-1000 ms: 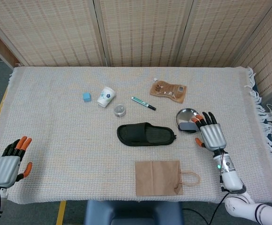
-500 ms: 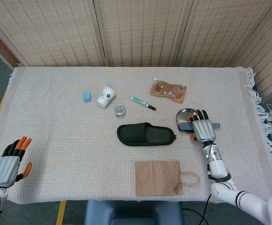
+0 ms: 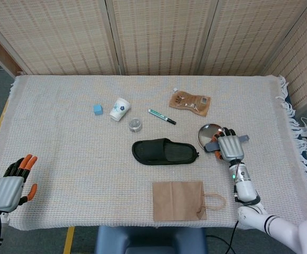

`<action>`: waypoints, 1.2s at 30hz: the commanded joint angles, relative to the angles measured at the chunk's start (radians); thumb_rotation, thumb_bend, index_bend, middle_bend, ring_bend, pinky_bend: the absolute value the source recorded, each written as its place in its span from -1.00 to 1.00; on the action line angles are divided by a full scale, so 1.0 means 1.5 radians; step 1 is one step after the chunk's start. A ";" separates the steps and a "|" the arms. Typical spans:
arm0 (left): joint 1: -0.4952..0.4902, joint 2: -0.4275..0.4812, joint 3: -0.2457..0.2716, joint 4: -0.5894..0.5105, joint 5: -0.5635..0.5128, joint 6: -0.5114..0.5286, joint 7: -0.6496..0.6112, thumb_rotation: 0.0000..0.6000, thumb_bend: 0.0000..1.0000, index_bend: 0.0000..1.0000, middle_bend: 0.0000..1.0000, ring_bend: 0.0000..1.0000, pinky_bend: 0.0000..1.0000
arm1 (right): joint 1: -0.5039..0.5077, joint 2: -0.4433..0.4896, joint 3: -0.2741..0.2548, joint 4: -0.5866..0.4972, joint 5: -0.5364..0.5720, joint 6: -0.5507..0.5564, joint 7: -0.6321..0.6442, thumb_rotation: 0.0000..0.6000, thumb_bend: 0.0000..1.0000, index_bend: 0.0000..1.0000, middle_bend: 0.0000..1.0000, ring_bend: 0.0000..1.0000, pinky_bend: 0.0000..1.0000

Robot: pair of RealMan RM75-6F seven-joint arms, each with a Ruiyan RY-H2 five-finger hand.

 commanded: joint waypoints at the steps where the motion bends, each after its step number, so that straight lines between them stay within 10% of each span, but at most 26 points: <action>1: 0.000 0.000 0.000 0.000 0.001 0.000 0.000 1.00 -0.07 -1.00 -1.00 -1.00 -0.78 | 0.001 -0.003 0.000 0.004 0.001 0.002 0.001 1.00 -0.52 -0.14 -0.37 -0.75 -0.59; 20: -0.004 -0.006 0.007 0.007 0.019 -0.001 -0.007 1.00 -0.05 -1.00 -1.00 -1.00 -0.78 | 0.003 -0.030 -0.009 0.053 -0.041 0.045 0.031 1.00 -0.35 0.62 0.16 -0.06 0.38; 36: -0.191 -0.056 -0.012 -0.004 0.093 -0.216 -0.016 1.00 0.21 -1.00 -1.00 -1.00 -0.80 | 0.020 0.045 0.003 -0.038 -0.071 0.068 -0.001 1.00 -0.28 0.69 0.22 0.04 0.41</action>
